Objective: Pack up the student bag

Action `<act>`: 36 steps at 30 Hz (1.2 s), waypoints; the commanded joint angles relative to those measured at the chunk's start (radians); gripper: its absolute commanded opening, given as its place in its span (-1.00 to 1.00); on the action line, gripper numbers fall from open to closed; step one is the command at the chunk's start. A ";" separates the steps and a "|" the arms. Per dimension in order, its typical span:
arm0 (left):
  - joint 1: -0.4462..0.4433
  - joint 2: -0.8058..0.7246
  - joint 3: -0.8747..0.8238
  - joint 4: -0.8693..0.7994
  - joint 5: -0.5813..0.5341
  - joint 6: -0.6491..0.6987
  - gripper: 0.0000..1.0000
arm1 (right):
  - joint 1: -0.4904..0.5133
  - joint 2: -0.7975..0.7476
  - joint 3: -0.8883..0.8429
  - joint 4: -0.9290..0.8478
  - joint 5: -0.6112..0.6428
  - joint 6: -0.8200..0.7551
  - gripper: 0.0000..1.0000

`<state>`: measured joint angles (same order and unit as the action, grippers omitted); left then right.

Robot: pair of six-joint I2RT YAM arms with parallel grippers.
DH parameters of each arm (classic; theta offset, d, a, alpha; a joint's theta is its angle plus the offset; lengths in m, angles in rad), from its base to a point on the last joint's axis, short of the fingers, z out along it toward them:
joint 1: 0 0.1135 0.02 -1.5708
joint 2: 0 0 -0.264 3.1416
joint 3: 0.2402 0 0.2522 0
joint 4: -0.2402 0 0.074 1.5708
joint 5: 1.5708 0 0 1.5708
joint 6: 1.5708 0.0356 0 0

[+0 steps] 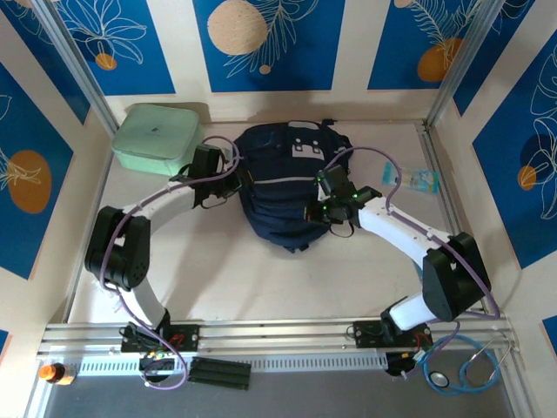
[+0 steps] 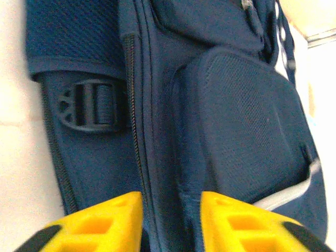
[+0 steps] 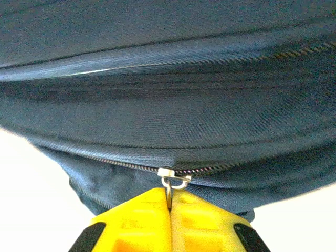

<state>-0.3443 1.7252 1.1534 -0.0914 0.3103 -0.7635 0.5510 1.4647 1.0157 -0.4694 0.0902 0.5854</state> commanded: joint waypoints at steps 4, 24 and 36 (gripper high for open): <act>0.051 -0.079 -0.091 -0.066 -0.088 0.025 -0.08 | 0.099 0.056 0.070 0.162 -0.230 0.059 -1.00; 0.020 -0.253 -0.442 0.431 0.095 -0.559 0.04 | 0.171 0.284 0.273 0.206 -0.293 0.020 -1.00; -0.017 -0.218 -0.466 0.472 0.044 -0.613 -0.34 | 0.179 0.290 0.266 0.196 -0.285 0.021 -1.00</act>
<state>-0.3458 1.4906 0.6998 0.3298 0.3645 -1.3487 0.7124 1.7401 1.2507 -0.3012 -0.1600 0.6216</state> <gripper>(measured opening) 0.340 0.055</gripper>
